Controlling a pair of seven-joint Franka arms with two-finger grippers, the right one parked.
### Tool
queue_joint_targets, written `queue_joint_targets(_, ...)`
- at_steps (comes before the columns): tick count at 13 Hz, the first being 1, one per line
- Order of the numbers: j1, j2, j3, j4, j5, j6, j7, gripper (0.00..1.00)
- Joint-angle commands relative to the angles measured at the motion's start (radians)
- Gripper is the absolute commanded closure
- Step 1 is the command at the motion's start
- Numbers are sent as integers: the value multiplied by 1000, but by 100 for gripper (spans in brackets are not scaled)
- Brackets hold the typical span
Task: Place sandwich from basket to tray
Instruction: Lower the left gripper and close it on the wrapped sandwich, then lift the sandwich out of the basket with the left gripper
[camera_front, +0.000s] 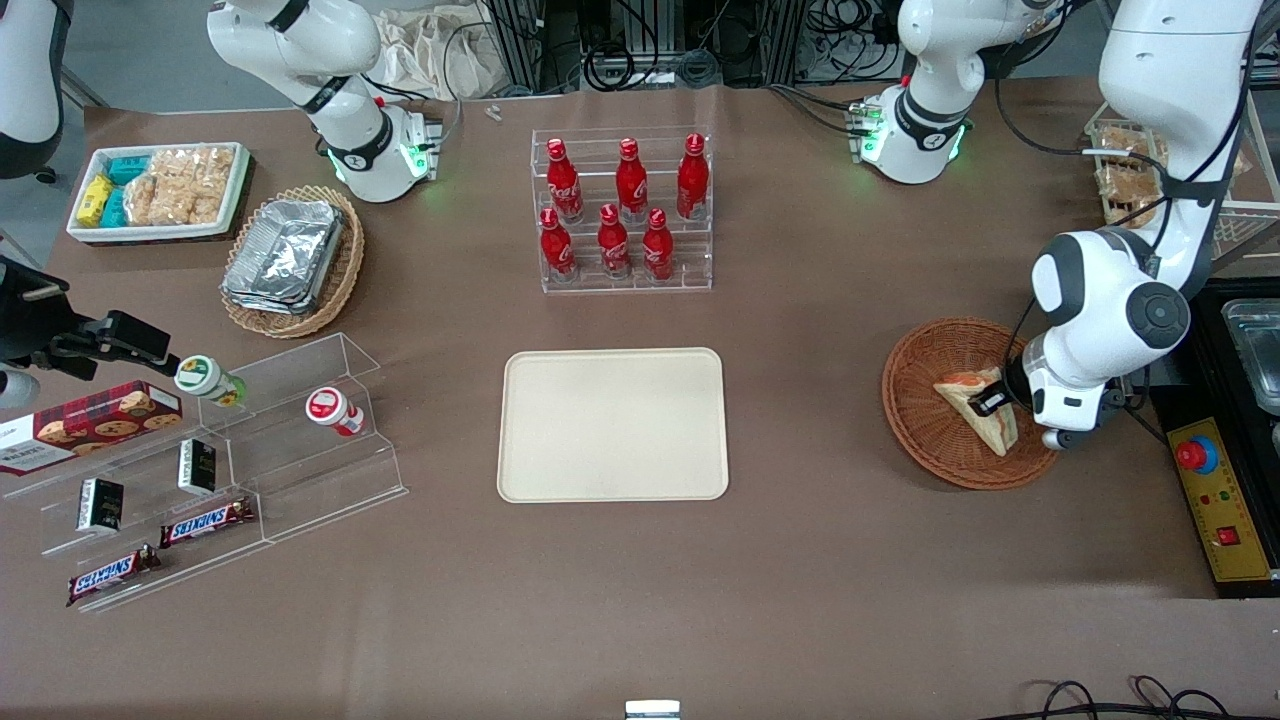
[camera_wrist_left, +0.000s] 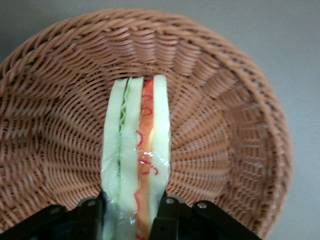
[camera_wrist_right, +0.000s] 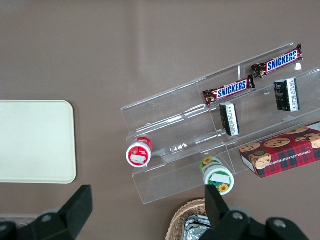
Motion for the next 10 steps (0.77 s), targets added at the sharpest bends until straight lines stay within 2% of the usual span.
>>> queue_joint_targets(1,-18,-80,3,5,-3,-20,-45,100)
queue_joint_targets(3,-18,-139,3,73,-1,-187,-29,100)
queue_joint_targets(7,-38,-147,-39,415,5,-636,-45,100)
queue_joint_targets(10,-38,-145,-145,535,6,-715,-48,100)
